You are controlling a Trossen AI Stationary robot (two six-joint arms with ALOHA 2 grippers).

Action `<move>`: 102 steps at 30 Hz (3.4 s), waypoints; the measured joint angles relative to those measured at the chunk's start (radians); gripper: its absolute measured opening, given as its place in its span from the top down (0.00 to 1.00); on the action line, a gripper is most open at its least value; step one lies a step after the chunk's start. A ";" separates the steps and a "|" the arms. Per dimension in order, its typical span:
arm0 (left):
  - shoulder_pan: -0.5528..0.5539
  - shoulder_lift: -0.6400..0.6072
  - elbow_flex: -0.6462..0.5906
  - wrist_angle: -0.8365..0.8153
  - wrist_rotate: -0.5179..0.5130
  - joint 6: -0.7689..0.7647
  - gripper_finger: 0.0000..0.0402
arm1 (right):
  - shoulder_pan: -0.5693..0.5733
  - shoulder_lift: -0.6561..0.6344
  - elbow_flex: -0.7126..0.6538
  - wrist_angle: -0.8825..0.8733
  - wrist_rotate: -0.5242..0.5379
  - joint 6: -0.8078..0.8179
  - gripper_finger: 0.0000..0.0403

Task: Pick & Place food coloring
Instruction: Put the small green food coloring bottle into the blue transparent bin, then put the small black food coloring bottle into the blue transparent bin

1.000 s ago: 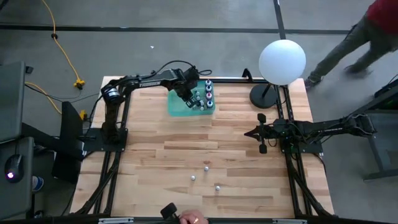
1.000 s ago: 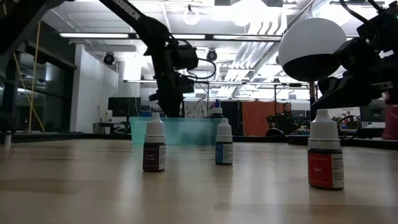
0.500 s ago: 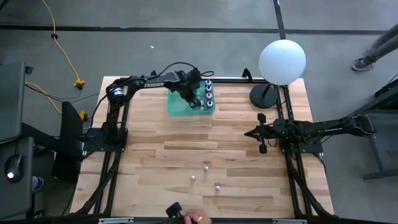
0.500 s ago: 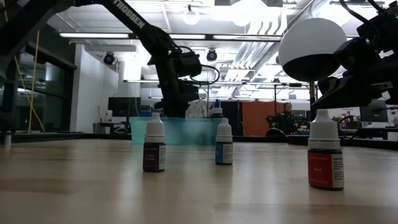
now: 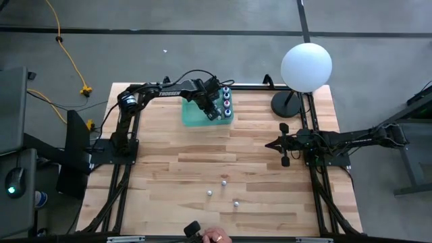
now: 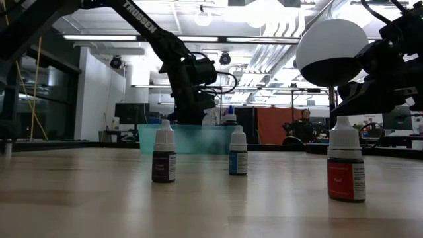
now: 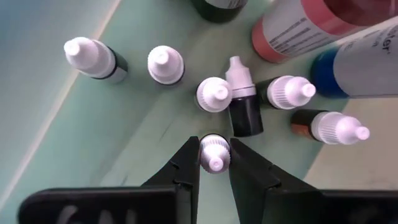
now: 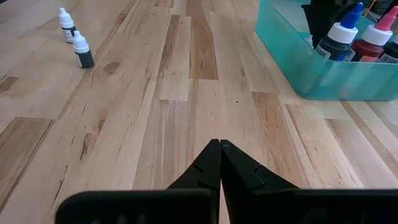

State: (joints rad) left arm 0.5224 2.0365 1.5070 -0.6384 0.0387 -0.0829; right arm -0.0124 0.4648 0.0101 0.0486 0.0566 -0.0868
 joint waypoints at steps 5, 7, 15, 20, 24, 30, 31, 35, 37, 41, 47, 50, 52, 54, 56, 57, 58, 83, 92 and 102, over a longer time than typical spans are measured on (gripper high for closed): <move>-0.001 0.000 0.000 0.000 -0.004 0.000 0.72 | 0.000 0.000 0.000 0.000 0.000 0.000 1.00; -0.001 0.000 0.000 0.001 -0.003 0.000 0.66 | 0.000 0.000 0.000 0.000 0.000 0.000 1.00; -0.001 0.000 0.000 0.000 -0.004 0.000 0.54 | 0.000 0.000 0.000 0.000 0.000 0.000 1.00; 0.001 -0.019 0.000 0.001 -0.004 0.000 0.53 | 0.000 0.000 0.000 0.000 0.000 0.000 1.00; 0.001 -0.050 0.000 0.001 -0.005 0.000 0.53 | 0.000 0.000 0.000 0.000 0.000 0.000 1.00; 0.010 -0.114 0.000 -0.001 -0.006 0.001 0.53 | 0.000 0.000 0.000 0.000 0.000 0.000 1.00; 0.010 -0.128 -0.001 -0.002 -0.007 0.001 0.53 | 0.000 0.000 0.000 0.000 0.000 0.000 1.00; 0.009 -0.198 -0.001 0.000 -0.005 0.004 0.53 | 0.000 0.000 0.000 0.000 0.000 0.000 1.00; 0.007 -0.236 -0.001 0.000 -0.001 0.019 0.53 | 0.000 0.000 0.000 0.000 0.000 0.000 1.00; -0.002 -0.316 0.000 -0.015 0.031 0.050 0.53 | 0.000 0.000 0.000 0.000 0.000 0.000 1.00; -0.063 -0.402 0.010 -0.067 0.093 0.096 0.53 | 0.000 0.000 0.000 0.000 0.000 0.000 1.00; -0.108 -0.418 0.063 -0.165 0.102 0.136 0.53 | 0.000 0.000 0.000 0.000 0.000 0.000 1.00; -0.137 -0.418 0.114 -0.229 0.103 0.161 0.53 | 0.000 0.000 0.000 0.000 0.000 0.000 1.00; -0.168 -0.418 0.166 -0.309 0.106 0.181 0.53 | 0.000 0.000 0.000 0.000 0.000 0.000 1.00; -0.202 -0.419 0.207 -0.337 0.110 0.192 0.53 | 0.000 0.000 0.000 0.000 0.000 0.000 1.00; -0.221 -0.419 0.221 -0.349 0.110 0.192 0.53 | 0.000 0.000 0.000 0.000 0.000 0.000 1.00; -0.241 -0.419 0.232 -0.361 0.110 0.193 0.53 | 0.000 0.000 0.000 0.000 0.000 0.000 1.00; -0.748 -0.143 0.269 -0.312 0.194 0.051 0.53 | 0.000 0.000 0.000 -0.002 0.000 0.000 1.00; -0.787 -0.014 0.268 -0.244 0.193 0.330 0.53 | 0.000 0.000 0.000 -0.004 0.000 0.000 1.00; -0.792 0.026 0.266 -0.218 0.124 0.502 0.53 | 0.000 0.000 0.000 0.000 0.000 0.000 1.00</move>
State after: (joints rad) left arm -0.2691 2.0621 1.7734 -0.8559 0.1630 0.4192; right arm -0.0128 0.4648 0.0102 0.0484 0.0566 -0.0865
